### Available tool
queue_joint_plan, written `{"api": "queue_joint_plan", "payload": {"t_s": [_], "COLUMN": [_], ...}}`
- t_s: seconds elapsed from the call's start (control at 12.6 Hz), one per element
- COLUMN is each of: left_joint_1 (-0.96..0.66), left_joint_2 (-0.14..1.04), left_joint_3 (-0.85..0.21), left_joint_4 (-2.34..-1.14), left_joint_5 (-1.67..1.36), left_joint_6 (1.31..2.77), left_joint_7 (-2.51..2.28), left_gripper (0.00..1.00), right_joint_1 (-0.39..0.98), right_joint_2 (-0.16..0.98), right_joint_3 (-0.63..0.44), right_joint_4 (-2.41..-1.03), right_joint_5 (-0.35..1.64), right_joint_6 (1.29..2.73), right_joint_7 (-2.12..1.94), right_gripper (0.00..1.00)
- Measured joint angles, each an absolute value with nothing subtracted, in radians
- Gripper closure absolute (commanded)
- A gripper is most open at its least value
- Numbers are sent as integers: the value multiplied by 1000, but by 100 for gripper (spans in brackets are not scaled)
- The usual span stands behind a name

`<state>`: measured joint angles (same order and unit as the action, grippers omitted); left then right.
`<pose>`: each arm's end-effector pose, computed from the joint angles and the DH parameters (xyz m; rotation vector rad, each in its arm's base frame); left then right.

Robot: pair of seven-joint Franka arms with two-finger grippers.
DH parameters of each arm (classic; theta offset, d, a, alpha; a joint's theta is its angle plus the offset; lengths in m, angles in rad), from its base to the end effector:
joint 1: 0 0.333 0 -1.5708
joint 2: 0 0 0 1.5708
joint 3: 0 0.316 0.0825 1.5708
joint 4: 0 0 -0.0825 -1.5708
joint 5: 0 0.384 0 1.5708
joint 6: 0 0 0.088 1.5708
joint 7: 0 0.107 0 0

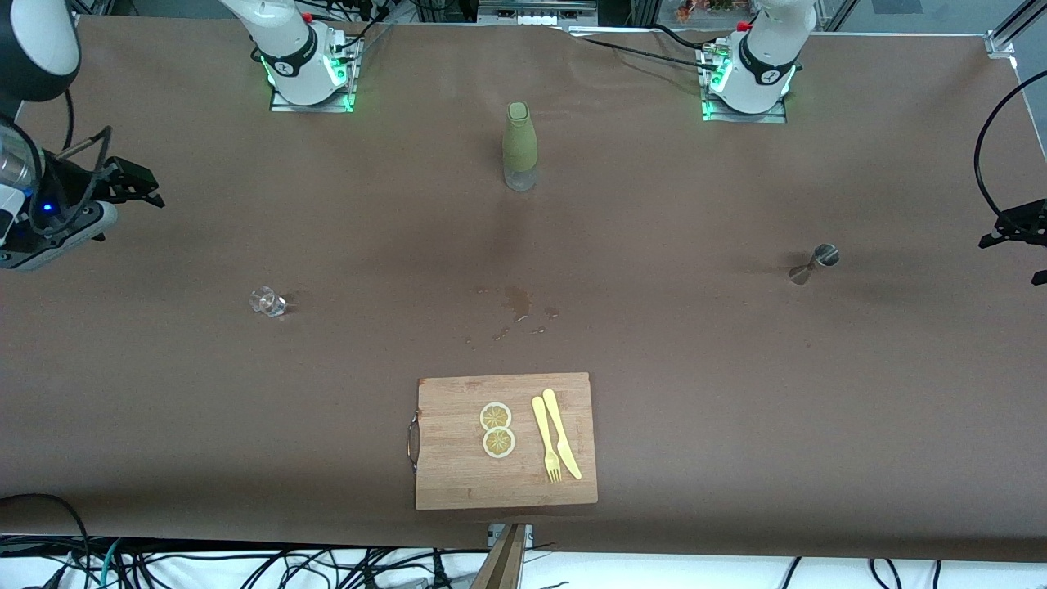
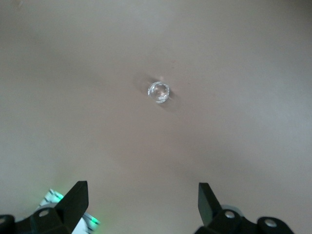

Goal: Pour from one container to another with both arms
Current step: 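Lower the right gripper to the glass beaker while the left gripper lowers to the jigger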

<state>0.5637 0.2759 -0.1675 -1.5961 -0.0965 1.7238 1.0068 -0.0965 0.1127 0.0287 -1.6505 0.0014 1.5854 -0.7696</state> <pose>0.5786 0.2430 0.4636 2.8159 -0.8496 -0.0296 0.5765 -0.0397 0.5244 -2.8691 -1.0502 0.2459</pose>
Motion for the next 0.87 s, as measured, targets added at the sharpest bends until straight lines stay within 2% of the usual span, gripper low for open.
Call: {"api": "queue_joint_plan", "payload": {"t_s": [0.56,0.87], "left_joint_1": [639,660], "left_joint_2": [440,519], "left_joint_3": [-168,-168], "left_joint_4": [-1560,-1558], "left_joint_5": [-202,-285], "left_joint_6": [1727,1727], "left_joint_7": [1167,1272], "left_gripper": [0,0], "right_joint_1": [-275,-353], "right_joint_2": [323,533], "right_joint_3": [-25,-34], "right_joint_4": [-1647,-1642], "right_joint_5": [316,522], "right_joint_6": [1589,1594], "right_joint_7": [-1444,-1756], "right_gripper": [0,0]}}
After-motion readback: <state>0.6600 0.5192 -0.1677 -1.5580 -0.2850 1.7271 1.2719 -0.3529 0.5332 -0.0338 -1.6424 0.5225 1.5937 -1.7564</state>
